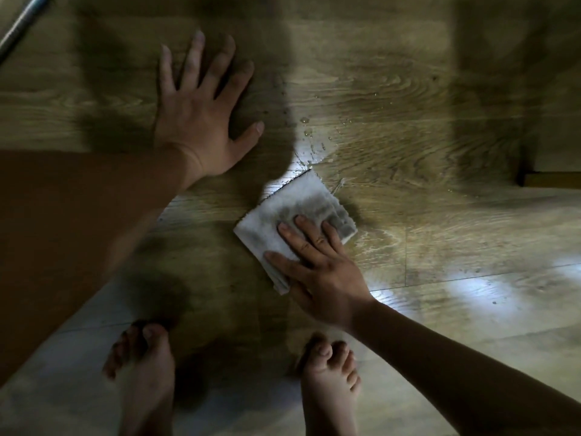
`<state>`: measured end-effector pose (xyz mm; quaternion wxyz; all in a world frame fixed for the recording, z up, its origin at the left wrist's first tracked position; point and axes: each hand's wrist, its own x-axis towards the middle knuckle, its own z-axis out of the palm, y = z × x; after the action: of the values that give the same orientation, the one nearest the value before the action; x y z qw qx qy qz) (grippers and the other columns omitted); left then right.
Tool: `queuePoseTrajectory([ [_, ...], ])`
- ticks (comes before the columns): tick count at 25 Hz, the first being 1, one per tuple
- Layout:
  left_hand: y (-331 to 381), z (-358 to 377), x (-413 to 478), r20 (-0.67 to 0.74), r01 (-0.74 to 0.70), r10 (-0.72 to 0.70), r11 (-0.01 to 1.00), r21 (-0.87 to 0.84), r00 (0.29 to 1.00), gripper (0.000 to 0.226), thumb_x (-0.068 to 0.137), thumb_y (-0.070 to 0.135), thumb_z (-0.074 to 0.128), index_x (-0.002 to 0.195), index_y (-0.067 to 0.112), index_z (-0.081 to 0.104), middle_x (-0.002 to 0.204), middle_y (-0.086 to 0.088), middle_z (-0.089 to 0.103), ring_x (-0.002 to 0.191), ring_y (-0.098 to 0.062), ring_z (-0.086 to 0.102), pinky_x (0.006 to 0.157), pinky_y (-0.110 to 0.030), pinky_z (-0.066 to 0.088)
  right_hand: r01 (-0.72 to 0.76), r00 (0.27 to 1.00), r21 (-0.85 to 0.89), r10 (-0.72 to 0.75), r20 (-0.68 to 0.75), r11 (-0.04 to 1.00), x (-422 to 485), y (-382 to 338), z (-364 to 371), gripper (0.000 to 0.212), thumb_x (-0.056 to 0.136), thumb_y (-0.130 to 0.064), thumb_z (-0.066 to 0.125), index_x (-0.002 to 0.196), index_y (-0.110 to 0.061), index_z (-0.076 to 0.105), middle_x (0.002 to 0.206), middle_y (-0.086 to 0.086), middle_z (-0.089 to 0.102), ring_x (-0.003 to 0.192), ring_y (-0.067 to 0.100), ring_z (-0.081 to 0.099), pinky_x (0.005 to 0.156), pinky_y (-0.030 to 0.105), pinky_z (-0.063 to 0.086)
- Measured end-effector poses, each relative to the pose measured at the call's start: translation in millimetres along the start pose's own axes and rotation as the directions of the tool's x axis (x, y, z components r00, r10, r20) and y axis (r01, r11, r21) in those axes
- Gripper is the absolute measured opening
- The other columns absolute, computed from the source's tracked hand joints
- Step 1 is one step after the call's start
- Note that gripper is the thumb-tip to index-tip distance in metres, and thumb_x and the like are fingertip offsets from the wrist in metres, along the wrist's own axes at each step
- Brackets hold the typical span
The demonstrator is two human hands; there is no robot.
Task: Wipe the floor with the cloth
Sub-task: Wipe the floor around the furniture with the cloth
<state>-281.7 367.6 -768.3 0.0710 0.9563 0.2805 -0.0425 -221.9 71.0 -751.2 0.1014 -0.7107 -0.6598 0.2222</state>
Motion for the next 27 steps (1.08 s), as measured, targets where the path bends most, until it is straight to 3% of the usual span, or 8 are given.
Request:
queuePoseTrajectory([
  [5, -0.5, -0.6, -0.2, 0.02, 0.002, -0.002, 1.0, 0.016, 1.0, 0.081, 0.088, 0.07, 0.032, 0.154, 0.024, 0.025, 0.167, -0.005, 0.012, 0.152, -0.038, 0.005, 0.117, -0.068, 0.006, 0.031, 0.998, -0.004, -0.031, -0.046, 1.0, 1.9, 11.6, 0.5, 0.047, 0.096, -0.04, 0.045, 0.142, -0.029, 0.048, 0.156, 0.011, 0.031, 0.148, 0.032, 0.02, 0.117, 0.056, 0.021],
  [13, -1.2, -1.7, 0.0, 0.018, -0.007, 0.007, 1.0, 0.021, 1.0, 0.08, 0.09, 0.069, 0.032, 0.154, 0.023, 0.025, 0.167, -0.007, 0.013, 0.152, -0.039, 0.007, 0.117, -0.067, 0.007, 0.027, 0.993, -0.027, -0.03, -0.118, 0.999, 11.1, 24.7, 2.7, 0.052, 0.088, -0.033, 0.054, 0.139, -0.029, 0.051, 0.156, 0.009, 0.033, 0.147, 0.03, 0.023, 0.116, 0.055, 0.023],
  [18, -2.1, -1.1, 0.1, 0.012, -0.008, 0.008, 0.999, 0.035, 1.0, 0.079, 0.09, 0.069, 0.032, 0.154, 0.023, 0.024, 0.167, -0.007, 0.013, 0.152, -0.04, 0.007, 0.118, -0.067, 0.007, -0.008, 0.986, -0.044, 0.0, -0.164, 0.999, 20.1, 35.2, 1.2, 0.045, 0.097, -0.036, 0.034, 0.138, -0.03, 0.052, 0.156, 0.008, 0.033, 0.147, 0.03, 0.022, 0.117, 0.056, 0.02],
  [21, -2.3, -1.8, -0.4, 0.013, -0.008, 0.007, 0.999, 0.033, 1.0, 0.079, 0.091, 0.069, 0.032, 0.155, 0.023, 0.025, 0.167, -0.007, 0.013, 0.152, -0.039, 0.007, 0.118, -0.067, 0.008, -0.015, 0.982, -0.04, 0.007, -0.188, 0.999, 25.2, 45.2, -3.5, 0.047, 0.095, -0.038, 0.037, 0.139, -0.03, 0.052, 0.155, 0.008, 0.035, 0.147, 0.03, 0.023, 0.117, 0.055, 0.018],
  [27, -2.0, -4.5, -0.2, 0.03, -0.009, 0.009, 1.0, 0.009, 1.0, 0.079, 0.091, 0.068, 0.033, 0.154, 0.022, 0.026, 0.167, -0.009, 0.013, 0.152, -0.04, 0.006, 0.117, -0.068, 0.007, -0.208, 0.952, -0.057, 0.189, -0.241, 0.976, 46.3, 77.1, -22.7, 0.049, 0.088, -0.037, 0.05, 0.137, -0.033, 0.051, 0.154, 0.008, 0.038, 0.145, 0.032, 0.026, 0.118, 0.053, 0.015],
])
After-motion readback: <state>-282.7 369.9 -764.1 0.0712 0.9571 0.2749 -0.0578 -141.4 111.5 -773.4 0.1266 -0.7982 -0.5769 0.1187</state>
